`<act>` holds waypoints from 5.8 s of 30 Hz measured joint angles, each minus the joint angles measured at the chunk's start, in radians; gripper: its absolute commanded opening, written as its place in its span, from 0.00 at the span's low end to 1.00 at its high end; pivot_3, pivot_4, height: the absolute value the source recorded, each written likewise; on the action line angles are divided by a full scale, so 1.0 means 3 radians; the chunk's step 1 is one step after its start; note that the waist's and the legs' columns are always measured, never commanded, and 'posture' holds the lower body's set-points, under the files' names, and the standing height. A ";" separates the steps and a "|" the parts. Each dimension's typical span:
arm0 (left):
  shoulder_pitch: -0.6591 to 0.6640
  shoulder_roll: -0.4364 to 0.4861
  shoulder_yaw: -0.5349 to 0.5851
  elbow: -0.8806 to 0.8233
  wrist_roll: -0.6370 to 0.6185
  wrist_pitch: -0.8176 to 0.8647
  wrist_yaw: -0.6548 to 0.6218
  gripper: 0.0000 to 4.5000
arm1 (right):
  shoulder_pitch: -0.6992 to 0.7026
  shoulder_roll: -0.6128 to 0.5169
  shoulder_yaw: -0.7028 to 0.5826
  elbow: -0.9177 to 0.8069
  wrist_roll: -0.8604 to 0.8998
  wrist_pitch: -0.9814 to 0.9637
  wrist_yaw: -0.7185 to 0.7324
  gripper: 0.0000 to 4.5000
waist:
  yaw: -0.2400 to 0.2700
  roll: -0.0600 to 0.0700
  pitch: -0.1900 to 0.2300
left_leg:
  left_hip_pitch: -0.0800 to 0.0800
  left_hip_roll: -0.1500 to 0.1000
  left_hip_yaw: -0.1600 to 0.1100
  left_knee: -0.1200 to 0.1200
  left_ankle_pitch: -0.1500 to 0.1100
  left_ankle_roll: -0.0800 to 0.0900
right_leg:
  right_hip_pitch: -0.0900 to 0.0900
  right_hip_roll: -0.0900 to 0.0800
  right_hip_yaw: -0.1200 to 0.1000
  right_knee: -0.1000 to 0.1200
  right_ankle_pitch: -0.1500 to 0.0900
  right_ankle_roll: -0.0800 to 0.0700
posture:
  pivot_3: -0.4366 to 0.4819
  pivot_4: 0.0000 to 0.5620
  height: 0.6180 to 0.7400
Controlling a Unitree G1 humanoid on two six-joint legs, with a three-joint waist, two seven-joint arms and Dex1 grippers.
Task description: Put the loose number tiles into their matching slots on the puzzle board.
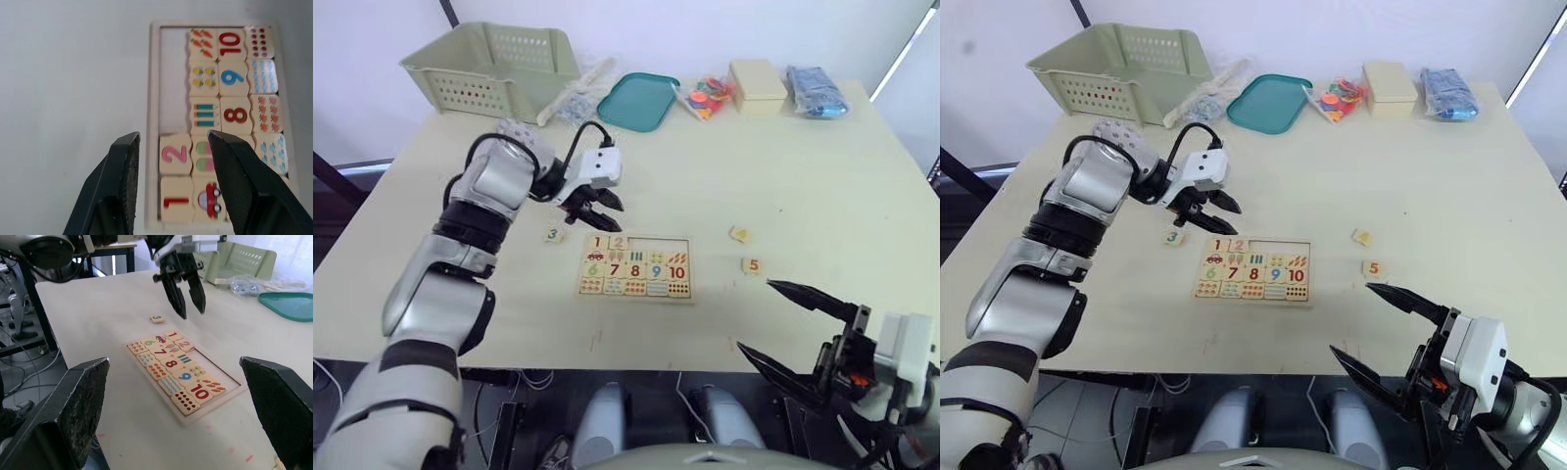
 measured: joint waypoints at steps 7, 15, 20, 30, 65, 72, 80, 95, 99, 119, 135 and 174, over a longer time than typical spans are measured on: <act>0.0005 -0.0220 0.0145 0.0519 -0.0015 -0.0452 0.0156 0.10 | -0.0014 -0.0006 0.0000 0.0005 0.0021 0.0000 0.0019 1.00 | 0.0000 0.0000 0.0000 | 0.0000 0.0000 0.0000 0.0000 0.0000 0.0000 | 0.0000 0.0000 0.0000 0.0000 0.0000 0.0000 | 0.48 0.27 1.00; 0.0005 -0.0313 0.0146 0.1067 0.0185 -0.0934 0.0356 0.01 | 0.0100 0.0033 -0.0001 0.0005 0.0011 -0.0019 0.0024 1.00 | 0.0001 0.0000 0.0000 | -0.0001 -0.0001 0.0000 0.0000 0.0000 0.0000 | 0.0000 0.0000 0.0000 0.0000 0.0000 0.0000 | 0.48 0.27 1.00; 0.0004 -0.0351 0.0147 0.1219 0.0263 -0.1068 0.0411 0.01 | 0.0138 0.0044 -0.0002 0.0005 -0.0001 -0.0061 0.0035 1.00 | 0.0002 0.0000 0.0000 | -0.0001 -0.0001 0.0000 0.0000 0.0000 0.0000 | 0.0000 0.0000 0.0000 0.0000 0.0000 0.0000 | 0.48 0.27 1.00; -0.0011 -0.0384 0.0148 0.1443 0.0446 -0.1327 0.0497 0.01 | 0.0183 0.0047 -0.0002 0.0004 -0.0013 -0.0067 0.0008 1.00 | 0.0002 0.0000 0.0000 | -0.0001 -0.0001 0.0000 0.0000 0.0000 0.0000 | 0.0000 0.0000 0.0000 0.0000 0.0000 0.0000 | 0.48 0.27 1.00; 0.3078 -0.0698 0.2547 -0.2532 -0.1486 0.1052 0.2709 0.01 | -0.0982 0.0247 0.0426 0.1289 -0.0391 0.0085 -0.0349 1.00 | -0.0032 0.0000 -0.0001 | 0.0006 -0.0002 0.0001 -0.0001 0.0000 0.0000 | 0.0000 -0.0011 0.0002 0.0008 0.0001 0.0000 | 0.48 0.27 1.00; 0.3865 -0.0717 0.2830 -0.2983 -0.1826 0.1048 0.2832 0.01 | -0.0866 0.0144 0.0059 0.1674 -0.0210 -0.0063 0.0067 1.00 | -0.0025 0.0001 -0.0002 | 0.0010 -0.0002 0.0005 -0.0002 0.0000 0.0000 | 0.0002 -0.0011 0.0003 0.0008 0.0000 0.0000 | 0.48 0.27 1.00; 0.4555 -0.0708 0.2993 -0.3087 -0.2022 0.0827 0.2749 0.57 | -0.0499 -0.0008 -0.0410 0.1813 0.0114 -0.0069 0.0569 1.00 | -0.0015 0.0002 -0.0003 | 0.0011 -0.0002 0.0009 -0.0005 -0.0001 0.0001 | 0.0003 -0.0011 0.0005 0.0002 0.0000 0.0000 | 0.48 0.27 1.00; 0.4969 -0.0665 0.3069 -0.3300 -0.2181 0.0734 0.2824 0.99 | -0.0324 0.0029 -0.0611 0.2047 0.0081 -0.0280 0.0861 1.00 | -0.0005 0.0009 -0.0008 | 0.0012 -0.0002 0.0011 -0.0007 -0.0001 0.0001 | 0.0003 -0.0010 0.0007 -0.0001 -0.0001 0.0000 | 0.48 0.27 1.00; 0.4981 -0.0665 0.3069 -0.3339 -0.2185 0.0732 0.2873 0.99 | -0.0337 0.0039 -0.0611 0.2047 0.0059 -0.0282 0.0859 1.00 | -0.0004 0.0009 -0.0008 | 0.0012 -0.0002 0.0011 -0.0007 -0.0001 0.0001 | 0.0003 -0.0010 0.0007 -0.0001 -0.0001 0.0000 | 0.48 0.27 1.00; 0.4637 -0.0119 0.2954 -0.3242 -0.2201 0.0732 0.2748 0.99 | -0.0600 0.0044 -0.0377 0.1746 0.0176 -0.0238 0.0908 1.00 | -0.0004 0.0013 -0.0009 | 0.0012 -0.0002 0.0011 -0.0007 -0.0001 0.0001 | 0.0003 -0.0008 0.0007 -0.0001 -0.0001 -0.0001 | 0.48 0.27 1.00; 0.1901 0.0953 0.1645 0.0011 -0.1220 -0.0414 0.0560 0.99 | -0.0770 -0.0318 -0.0281 0.1080 0.0495 0.0159 0.0830 1.00 | 0.0003 0.0007 -0.0006 | 0.0006 -0.0002 0.0008 -0.0007 -0.0001 0.0001 | 0.0001 -0.0004 0.0002 -0.0003 0.0000 0.0000 | 0.48 0.27 1.00; 0.2971 -0.0690 0.2210 -0.2566 -0.1260 0.1686 0.4173 0.99 | -0.0759 -0.0279 -0.0305 0.1037 0.0476 0.0124 0.0815 1.00 | 0.0000 0.0002 -0.0008 | 0.0008 -0.0004 0.0004 -0.0006 -0.0001 0.0001 | 0.0003 -0.0011 0.0002 0.0000 0.0001 0.0001 | 0.48 0.27 1.00</act>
